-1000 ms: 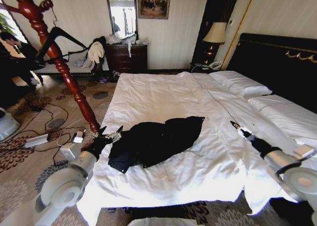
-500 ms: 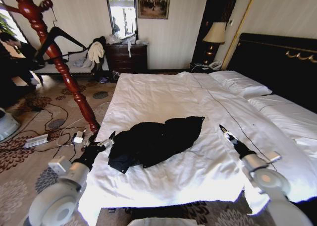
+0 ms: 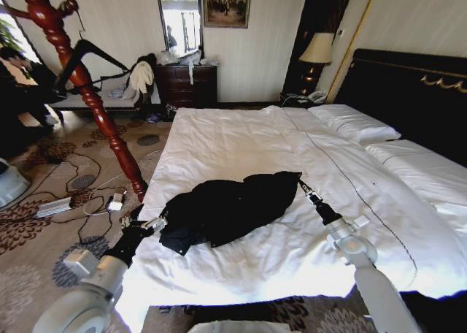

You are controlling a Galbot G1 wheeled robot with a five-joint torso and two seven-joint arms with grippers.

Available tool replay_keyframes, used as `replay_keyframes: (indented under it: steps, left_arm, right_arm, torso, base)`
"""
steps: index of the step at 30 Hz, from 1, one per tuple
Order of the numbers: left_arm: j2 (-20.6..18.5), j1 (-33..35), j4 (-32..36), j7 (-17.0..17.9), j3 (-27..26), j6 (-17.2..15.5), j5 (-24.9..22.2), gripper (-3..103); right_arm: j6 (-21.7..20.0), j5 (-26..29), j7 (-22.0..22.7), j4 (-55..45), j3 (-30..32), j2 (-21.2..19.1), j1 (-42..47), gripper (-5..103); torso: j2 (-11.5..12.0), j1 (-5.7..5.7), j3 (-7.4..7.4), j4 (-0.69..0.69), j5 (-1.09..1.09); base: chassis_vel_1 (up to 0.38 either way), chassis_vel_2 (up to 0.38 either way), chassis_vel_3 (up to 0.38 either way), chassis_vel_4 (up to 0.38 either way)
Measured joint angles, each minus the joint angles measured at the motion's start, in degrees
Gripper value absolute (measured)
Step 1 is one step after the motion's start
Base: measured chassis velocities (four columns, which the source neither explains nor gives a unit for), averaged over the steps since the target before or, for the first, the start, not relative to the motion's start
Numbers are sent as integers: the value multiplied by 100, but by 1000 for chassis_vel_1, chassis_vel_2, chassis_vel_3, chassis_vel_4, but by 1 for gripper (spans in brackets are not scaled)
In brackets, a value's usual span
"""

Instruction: Pick up the clothes from the bed and hang them on the clothes hanger.

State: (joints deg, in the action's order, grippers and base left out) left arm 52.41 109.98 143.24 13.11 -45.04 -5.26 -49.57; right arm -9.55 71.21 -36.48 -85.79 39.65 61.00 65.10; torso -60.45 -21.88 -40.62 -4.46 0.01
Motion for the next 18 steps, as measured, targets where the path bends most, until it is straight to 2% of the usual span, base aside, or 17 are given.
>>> replay_keyframes:
  steps: [8,12,17,18]
  left_arm:
    - [65,44,4,112,-101,0,-13,100]
    - [108,26,6,190,-114,0,-68,100]
    - [158,27,6,224,-115,-2,-93,100]
    - [167,35,6,228,-115,-4,-102,100]
  right_arm:
    - [-108,155,-238,-124,-19,22,-37,100]
    - [-181,39,-464,-236,-72,9,71,100]
    - [-169,-122,-743,-126,-184,75,7,100]
    - [-150,-179,-814,-95,-212,77,-36,103]
  torso:
    - [0,0,0,0,-2]
    - [0,1,1,-3,-2]
    - [0,0,0,0,-1]
    - [0,0,1,0,-1]
  base:
    - [0,0,0,0]
    - [0,0,0,0]
    - [0,0,0,0]
    - [0,0,0,0]
